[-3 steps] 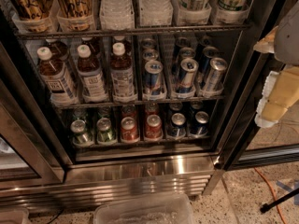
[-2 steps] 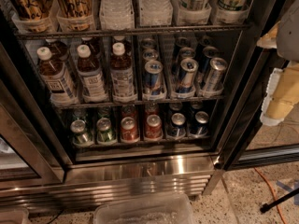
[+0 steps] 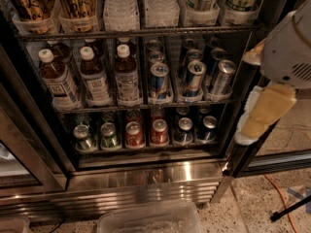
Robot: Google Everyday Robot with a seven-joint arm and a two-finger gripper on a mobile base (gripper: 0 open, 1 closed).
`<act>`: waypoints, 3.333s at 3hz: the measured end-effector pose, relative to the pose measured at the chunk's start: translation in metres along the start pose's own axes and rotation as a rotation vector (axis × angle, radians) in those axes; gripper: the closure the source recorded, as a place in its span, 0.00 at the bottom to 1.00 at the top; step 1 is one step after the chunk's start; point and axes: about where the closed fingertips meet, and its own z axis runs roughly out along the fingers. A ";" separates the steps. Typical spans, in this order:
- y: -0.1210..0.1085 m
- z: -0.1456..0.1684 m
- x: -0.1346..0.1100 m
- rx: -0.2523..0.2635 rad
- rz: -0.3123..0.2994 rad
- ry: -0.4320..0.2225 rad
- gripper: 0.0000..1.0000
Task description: Pick 7up can from top shelf of fridge
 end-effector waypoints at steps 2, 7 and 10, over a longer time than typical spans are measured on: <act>0.038 0.051 -0.025 0.006 0.102 -0.320 0.00; 0.007 0.073 -0.074 0.277 0.434 -0.747 0.00; -0.044 0.040 -0.100 0.541 0.658 -0.961 0.00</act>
Offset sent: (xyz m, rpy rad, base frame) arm 0.0081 0.1256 -0.0326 0.8465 -0.2978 -0.0037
